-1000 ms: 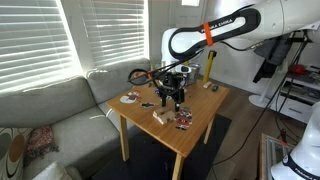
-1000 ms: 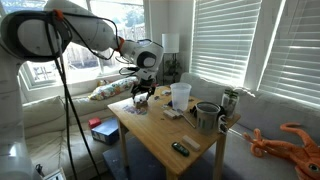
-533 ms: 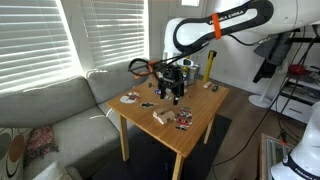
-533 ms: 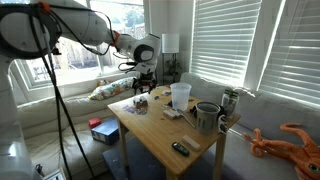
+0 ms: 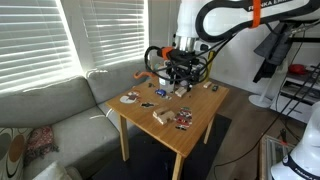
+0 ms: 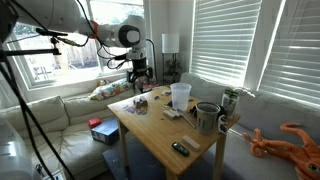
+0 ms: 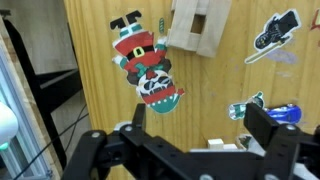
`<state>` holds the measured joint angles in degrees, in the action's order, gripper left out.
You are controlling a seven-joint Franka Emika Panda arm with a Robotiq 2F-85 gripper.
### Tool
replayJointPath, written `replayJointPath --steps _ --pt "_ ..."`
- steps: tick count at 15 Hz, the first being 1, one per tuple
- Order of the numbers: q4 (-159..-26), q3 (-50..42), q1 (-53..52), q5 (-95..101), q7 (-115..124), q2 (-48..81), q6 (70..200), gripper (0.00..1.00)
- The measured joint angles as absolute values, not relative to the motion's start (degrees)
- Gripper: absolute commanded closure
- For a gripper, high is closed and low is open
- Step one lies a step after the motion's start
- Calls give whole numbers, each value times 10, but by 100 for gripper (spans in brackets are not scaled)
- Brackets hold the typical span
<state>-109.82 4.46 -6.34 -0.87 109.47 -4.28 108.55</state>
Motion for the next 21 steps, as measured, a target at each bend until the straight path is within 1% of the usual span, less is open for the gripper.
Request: replayJointPath --steps 8,17,21 --pt "-1125 65 -63 79 919 -117 1074 0" --pt "-1125 71 -60 120 691 -128 1121 0" --pt "-1125 70 -53 120 650 -128 1137 0"
